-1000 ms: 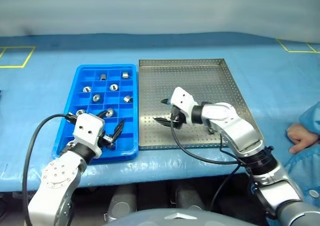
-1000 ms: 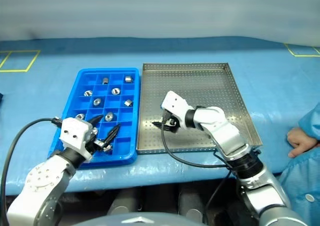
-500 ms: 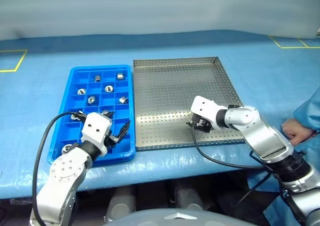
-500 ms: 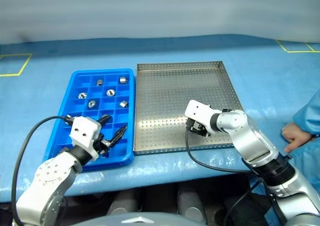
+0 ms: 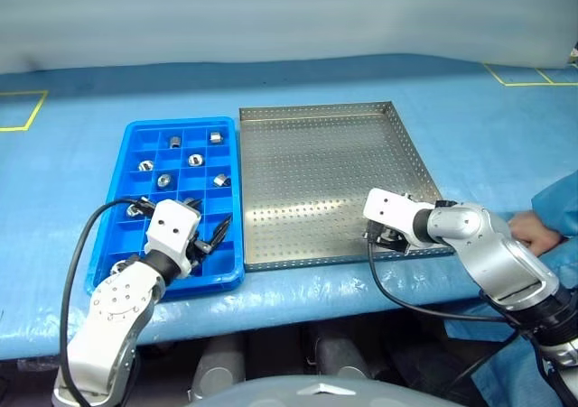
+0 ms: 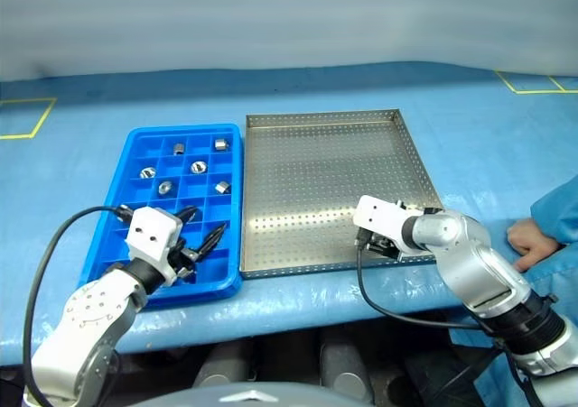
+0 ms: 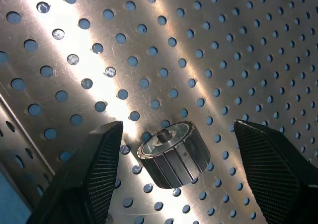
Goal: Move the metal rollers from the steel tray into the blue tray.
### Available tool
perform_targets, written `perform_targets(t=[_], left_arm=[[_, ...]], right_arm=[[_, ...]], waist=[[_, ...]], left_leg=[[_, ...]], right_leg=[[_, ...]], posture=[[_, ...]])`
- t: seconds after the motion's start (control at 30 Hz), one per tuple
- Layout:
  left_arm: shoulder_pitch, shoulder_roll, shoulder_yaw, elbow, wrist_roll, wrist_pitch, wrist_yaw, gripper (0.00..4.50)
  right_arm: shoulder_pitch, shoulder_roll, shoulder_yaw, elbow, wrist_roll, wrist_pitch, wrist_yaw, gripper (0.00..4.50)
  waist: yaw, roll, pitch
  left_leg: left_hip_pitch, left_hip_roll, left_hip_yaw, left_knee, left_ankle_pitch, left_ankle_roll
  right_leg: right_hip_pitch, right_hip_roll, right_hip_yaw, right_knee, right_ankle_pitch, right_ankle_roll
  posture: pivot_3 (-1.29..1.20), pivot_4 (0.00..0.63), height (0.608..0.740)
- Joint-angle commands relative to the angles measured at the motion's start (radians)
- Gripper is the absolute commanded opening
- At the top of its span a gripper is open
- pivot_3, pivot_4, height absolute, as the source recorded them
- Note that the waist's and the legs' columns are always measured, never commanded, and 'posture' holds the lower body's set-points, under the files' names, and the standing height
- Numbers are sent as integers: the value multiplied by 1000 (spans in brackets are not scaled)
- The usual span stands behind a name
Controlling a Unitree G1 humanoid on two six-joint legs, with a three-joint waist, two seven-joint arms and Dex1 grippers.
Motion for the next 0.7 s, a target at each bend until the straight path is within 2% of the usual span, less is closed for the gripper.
perform_targets(t=[0.03,0.27,0.4,0.5,0.57,0.67,0.7], left_arm=[[-7,6,-3,-10,2,0,-1,3332],[-2,5,1,-16,7,2,3,3332],[2,-3,6,-20,1,13,8,3332],[2,-5,7,-22,2,17,9,3332],[2,-5,8,-22,4,16,9,3332],[3,-3,11,-25,3,16,8,3332],[5,-3,13,-27,1,16,7,3332]], right_arm=[[-1,-8,-21,24,-22,-21,1,3753],[-1,12,-9,77,-32,-39,16,3753],[-13,37,-12,85,-30,-46,19,2918],[-19,53,-12,87,-34,-50,25,2918],[-22,61,-8,86,-41,-55,28,2590],[-20,84,-15,62,-34,-55,26,1869],[-21,101,-20,51,-27,-56,20,1867]], waist=[[0,0,0],[-1,-1,-1],[-5,-2,-1],[-12,-2,-1],[-14,-2,-1],[-13,-2,-1],[-12,-2,-1]], left_leg=[[0,0,0,0,0,0],[1,0,0,0,0,0],[2,0,1,2,0,0],[3,1,2,4,0,0],[3,1,2,5,0,0],[3,1,3,5,0,0],[3,1,2,5,0,0]], right_leg=[[0,0,0,0,0,0],[1,0,0,0,0,0],[3,0,1,0,1,1],[3,0,2,1,2,3],[3,0,2,1,2,3],[3,1,2,1,2,3],[3,1,3,1,2,3]], posture=[[8,150,740],[18,150,740],[18,150,740],[18,150,740],[26,150,740],[35,150,740],[33,150,740]])
